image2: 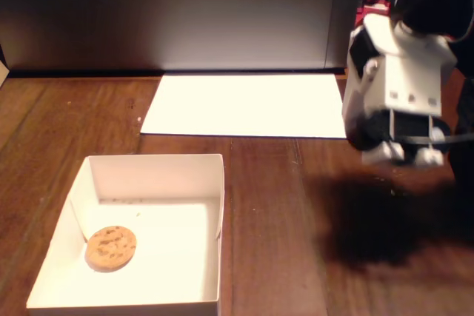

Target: Grasp a mini cookies block and put it in the white box.

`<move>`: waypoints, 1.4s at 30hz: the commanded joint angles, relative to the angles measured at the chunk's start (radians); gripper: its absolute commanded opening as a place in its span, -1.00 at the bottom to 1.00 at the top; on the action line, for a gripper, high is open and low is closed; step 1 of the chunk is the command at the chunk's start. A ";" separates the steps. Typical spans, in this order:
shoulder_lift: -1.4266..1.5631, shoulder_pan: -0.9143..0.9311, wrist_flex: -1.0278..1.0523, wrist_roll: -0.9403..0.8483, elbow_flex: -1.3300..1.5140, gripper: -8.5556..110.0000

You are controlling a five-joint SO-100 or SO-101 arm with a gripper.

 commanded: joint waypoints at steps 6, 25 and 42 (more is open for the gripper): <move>-0.023 -0.038 -0.109 0.055 0.014 -0.86; 0.215 0.023 -0.247 0.091 0.305 -0.85; 0.746 0.061 0.058 0.130 0.448 -0.85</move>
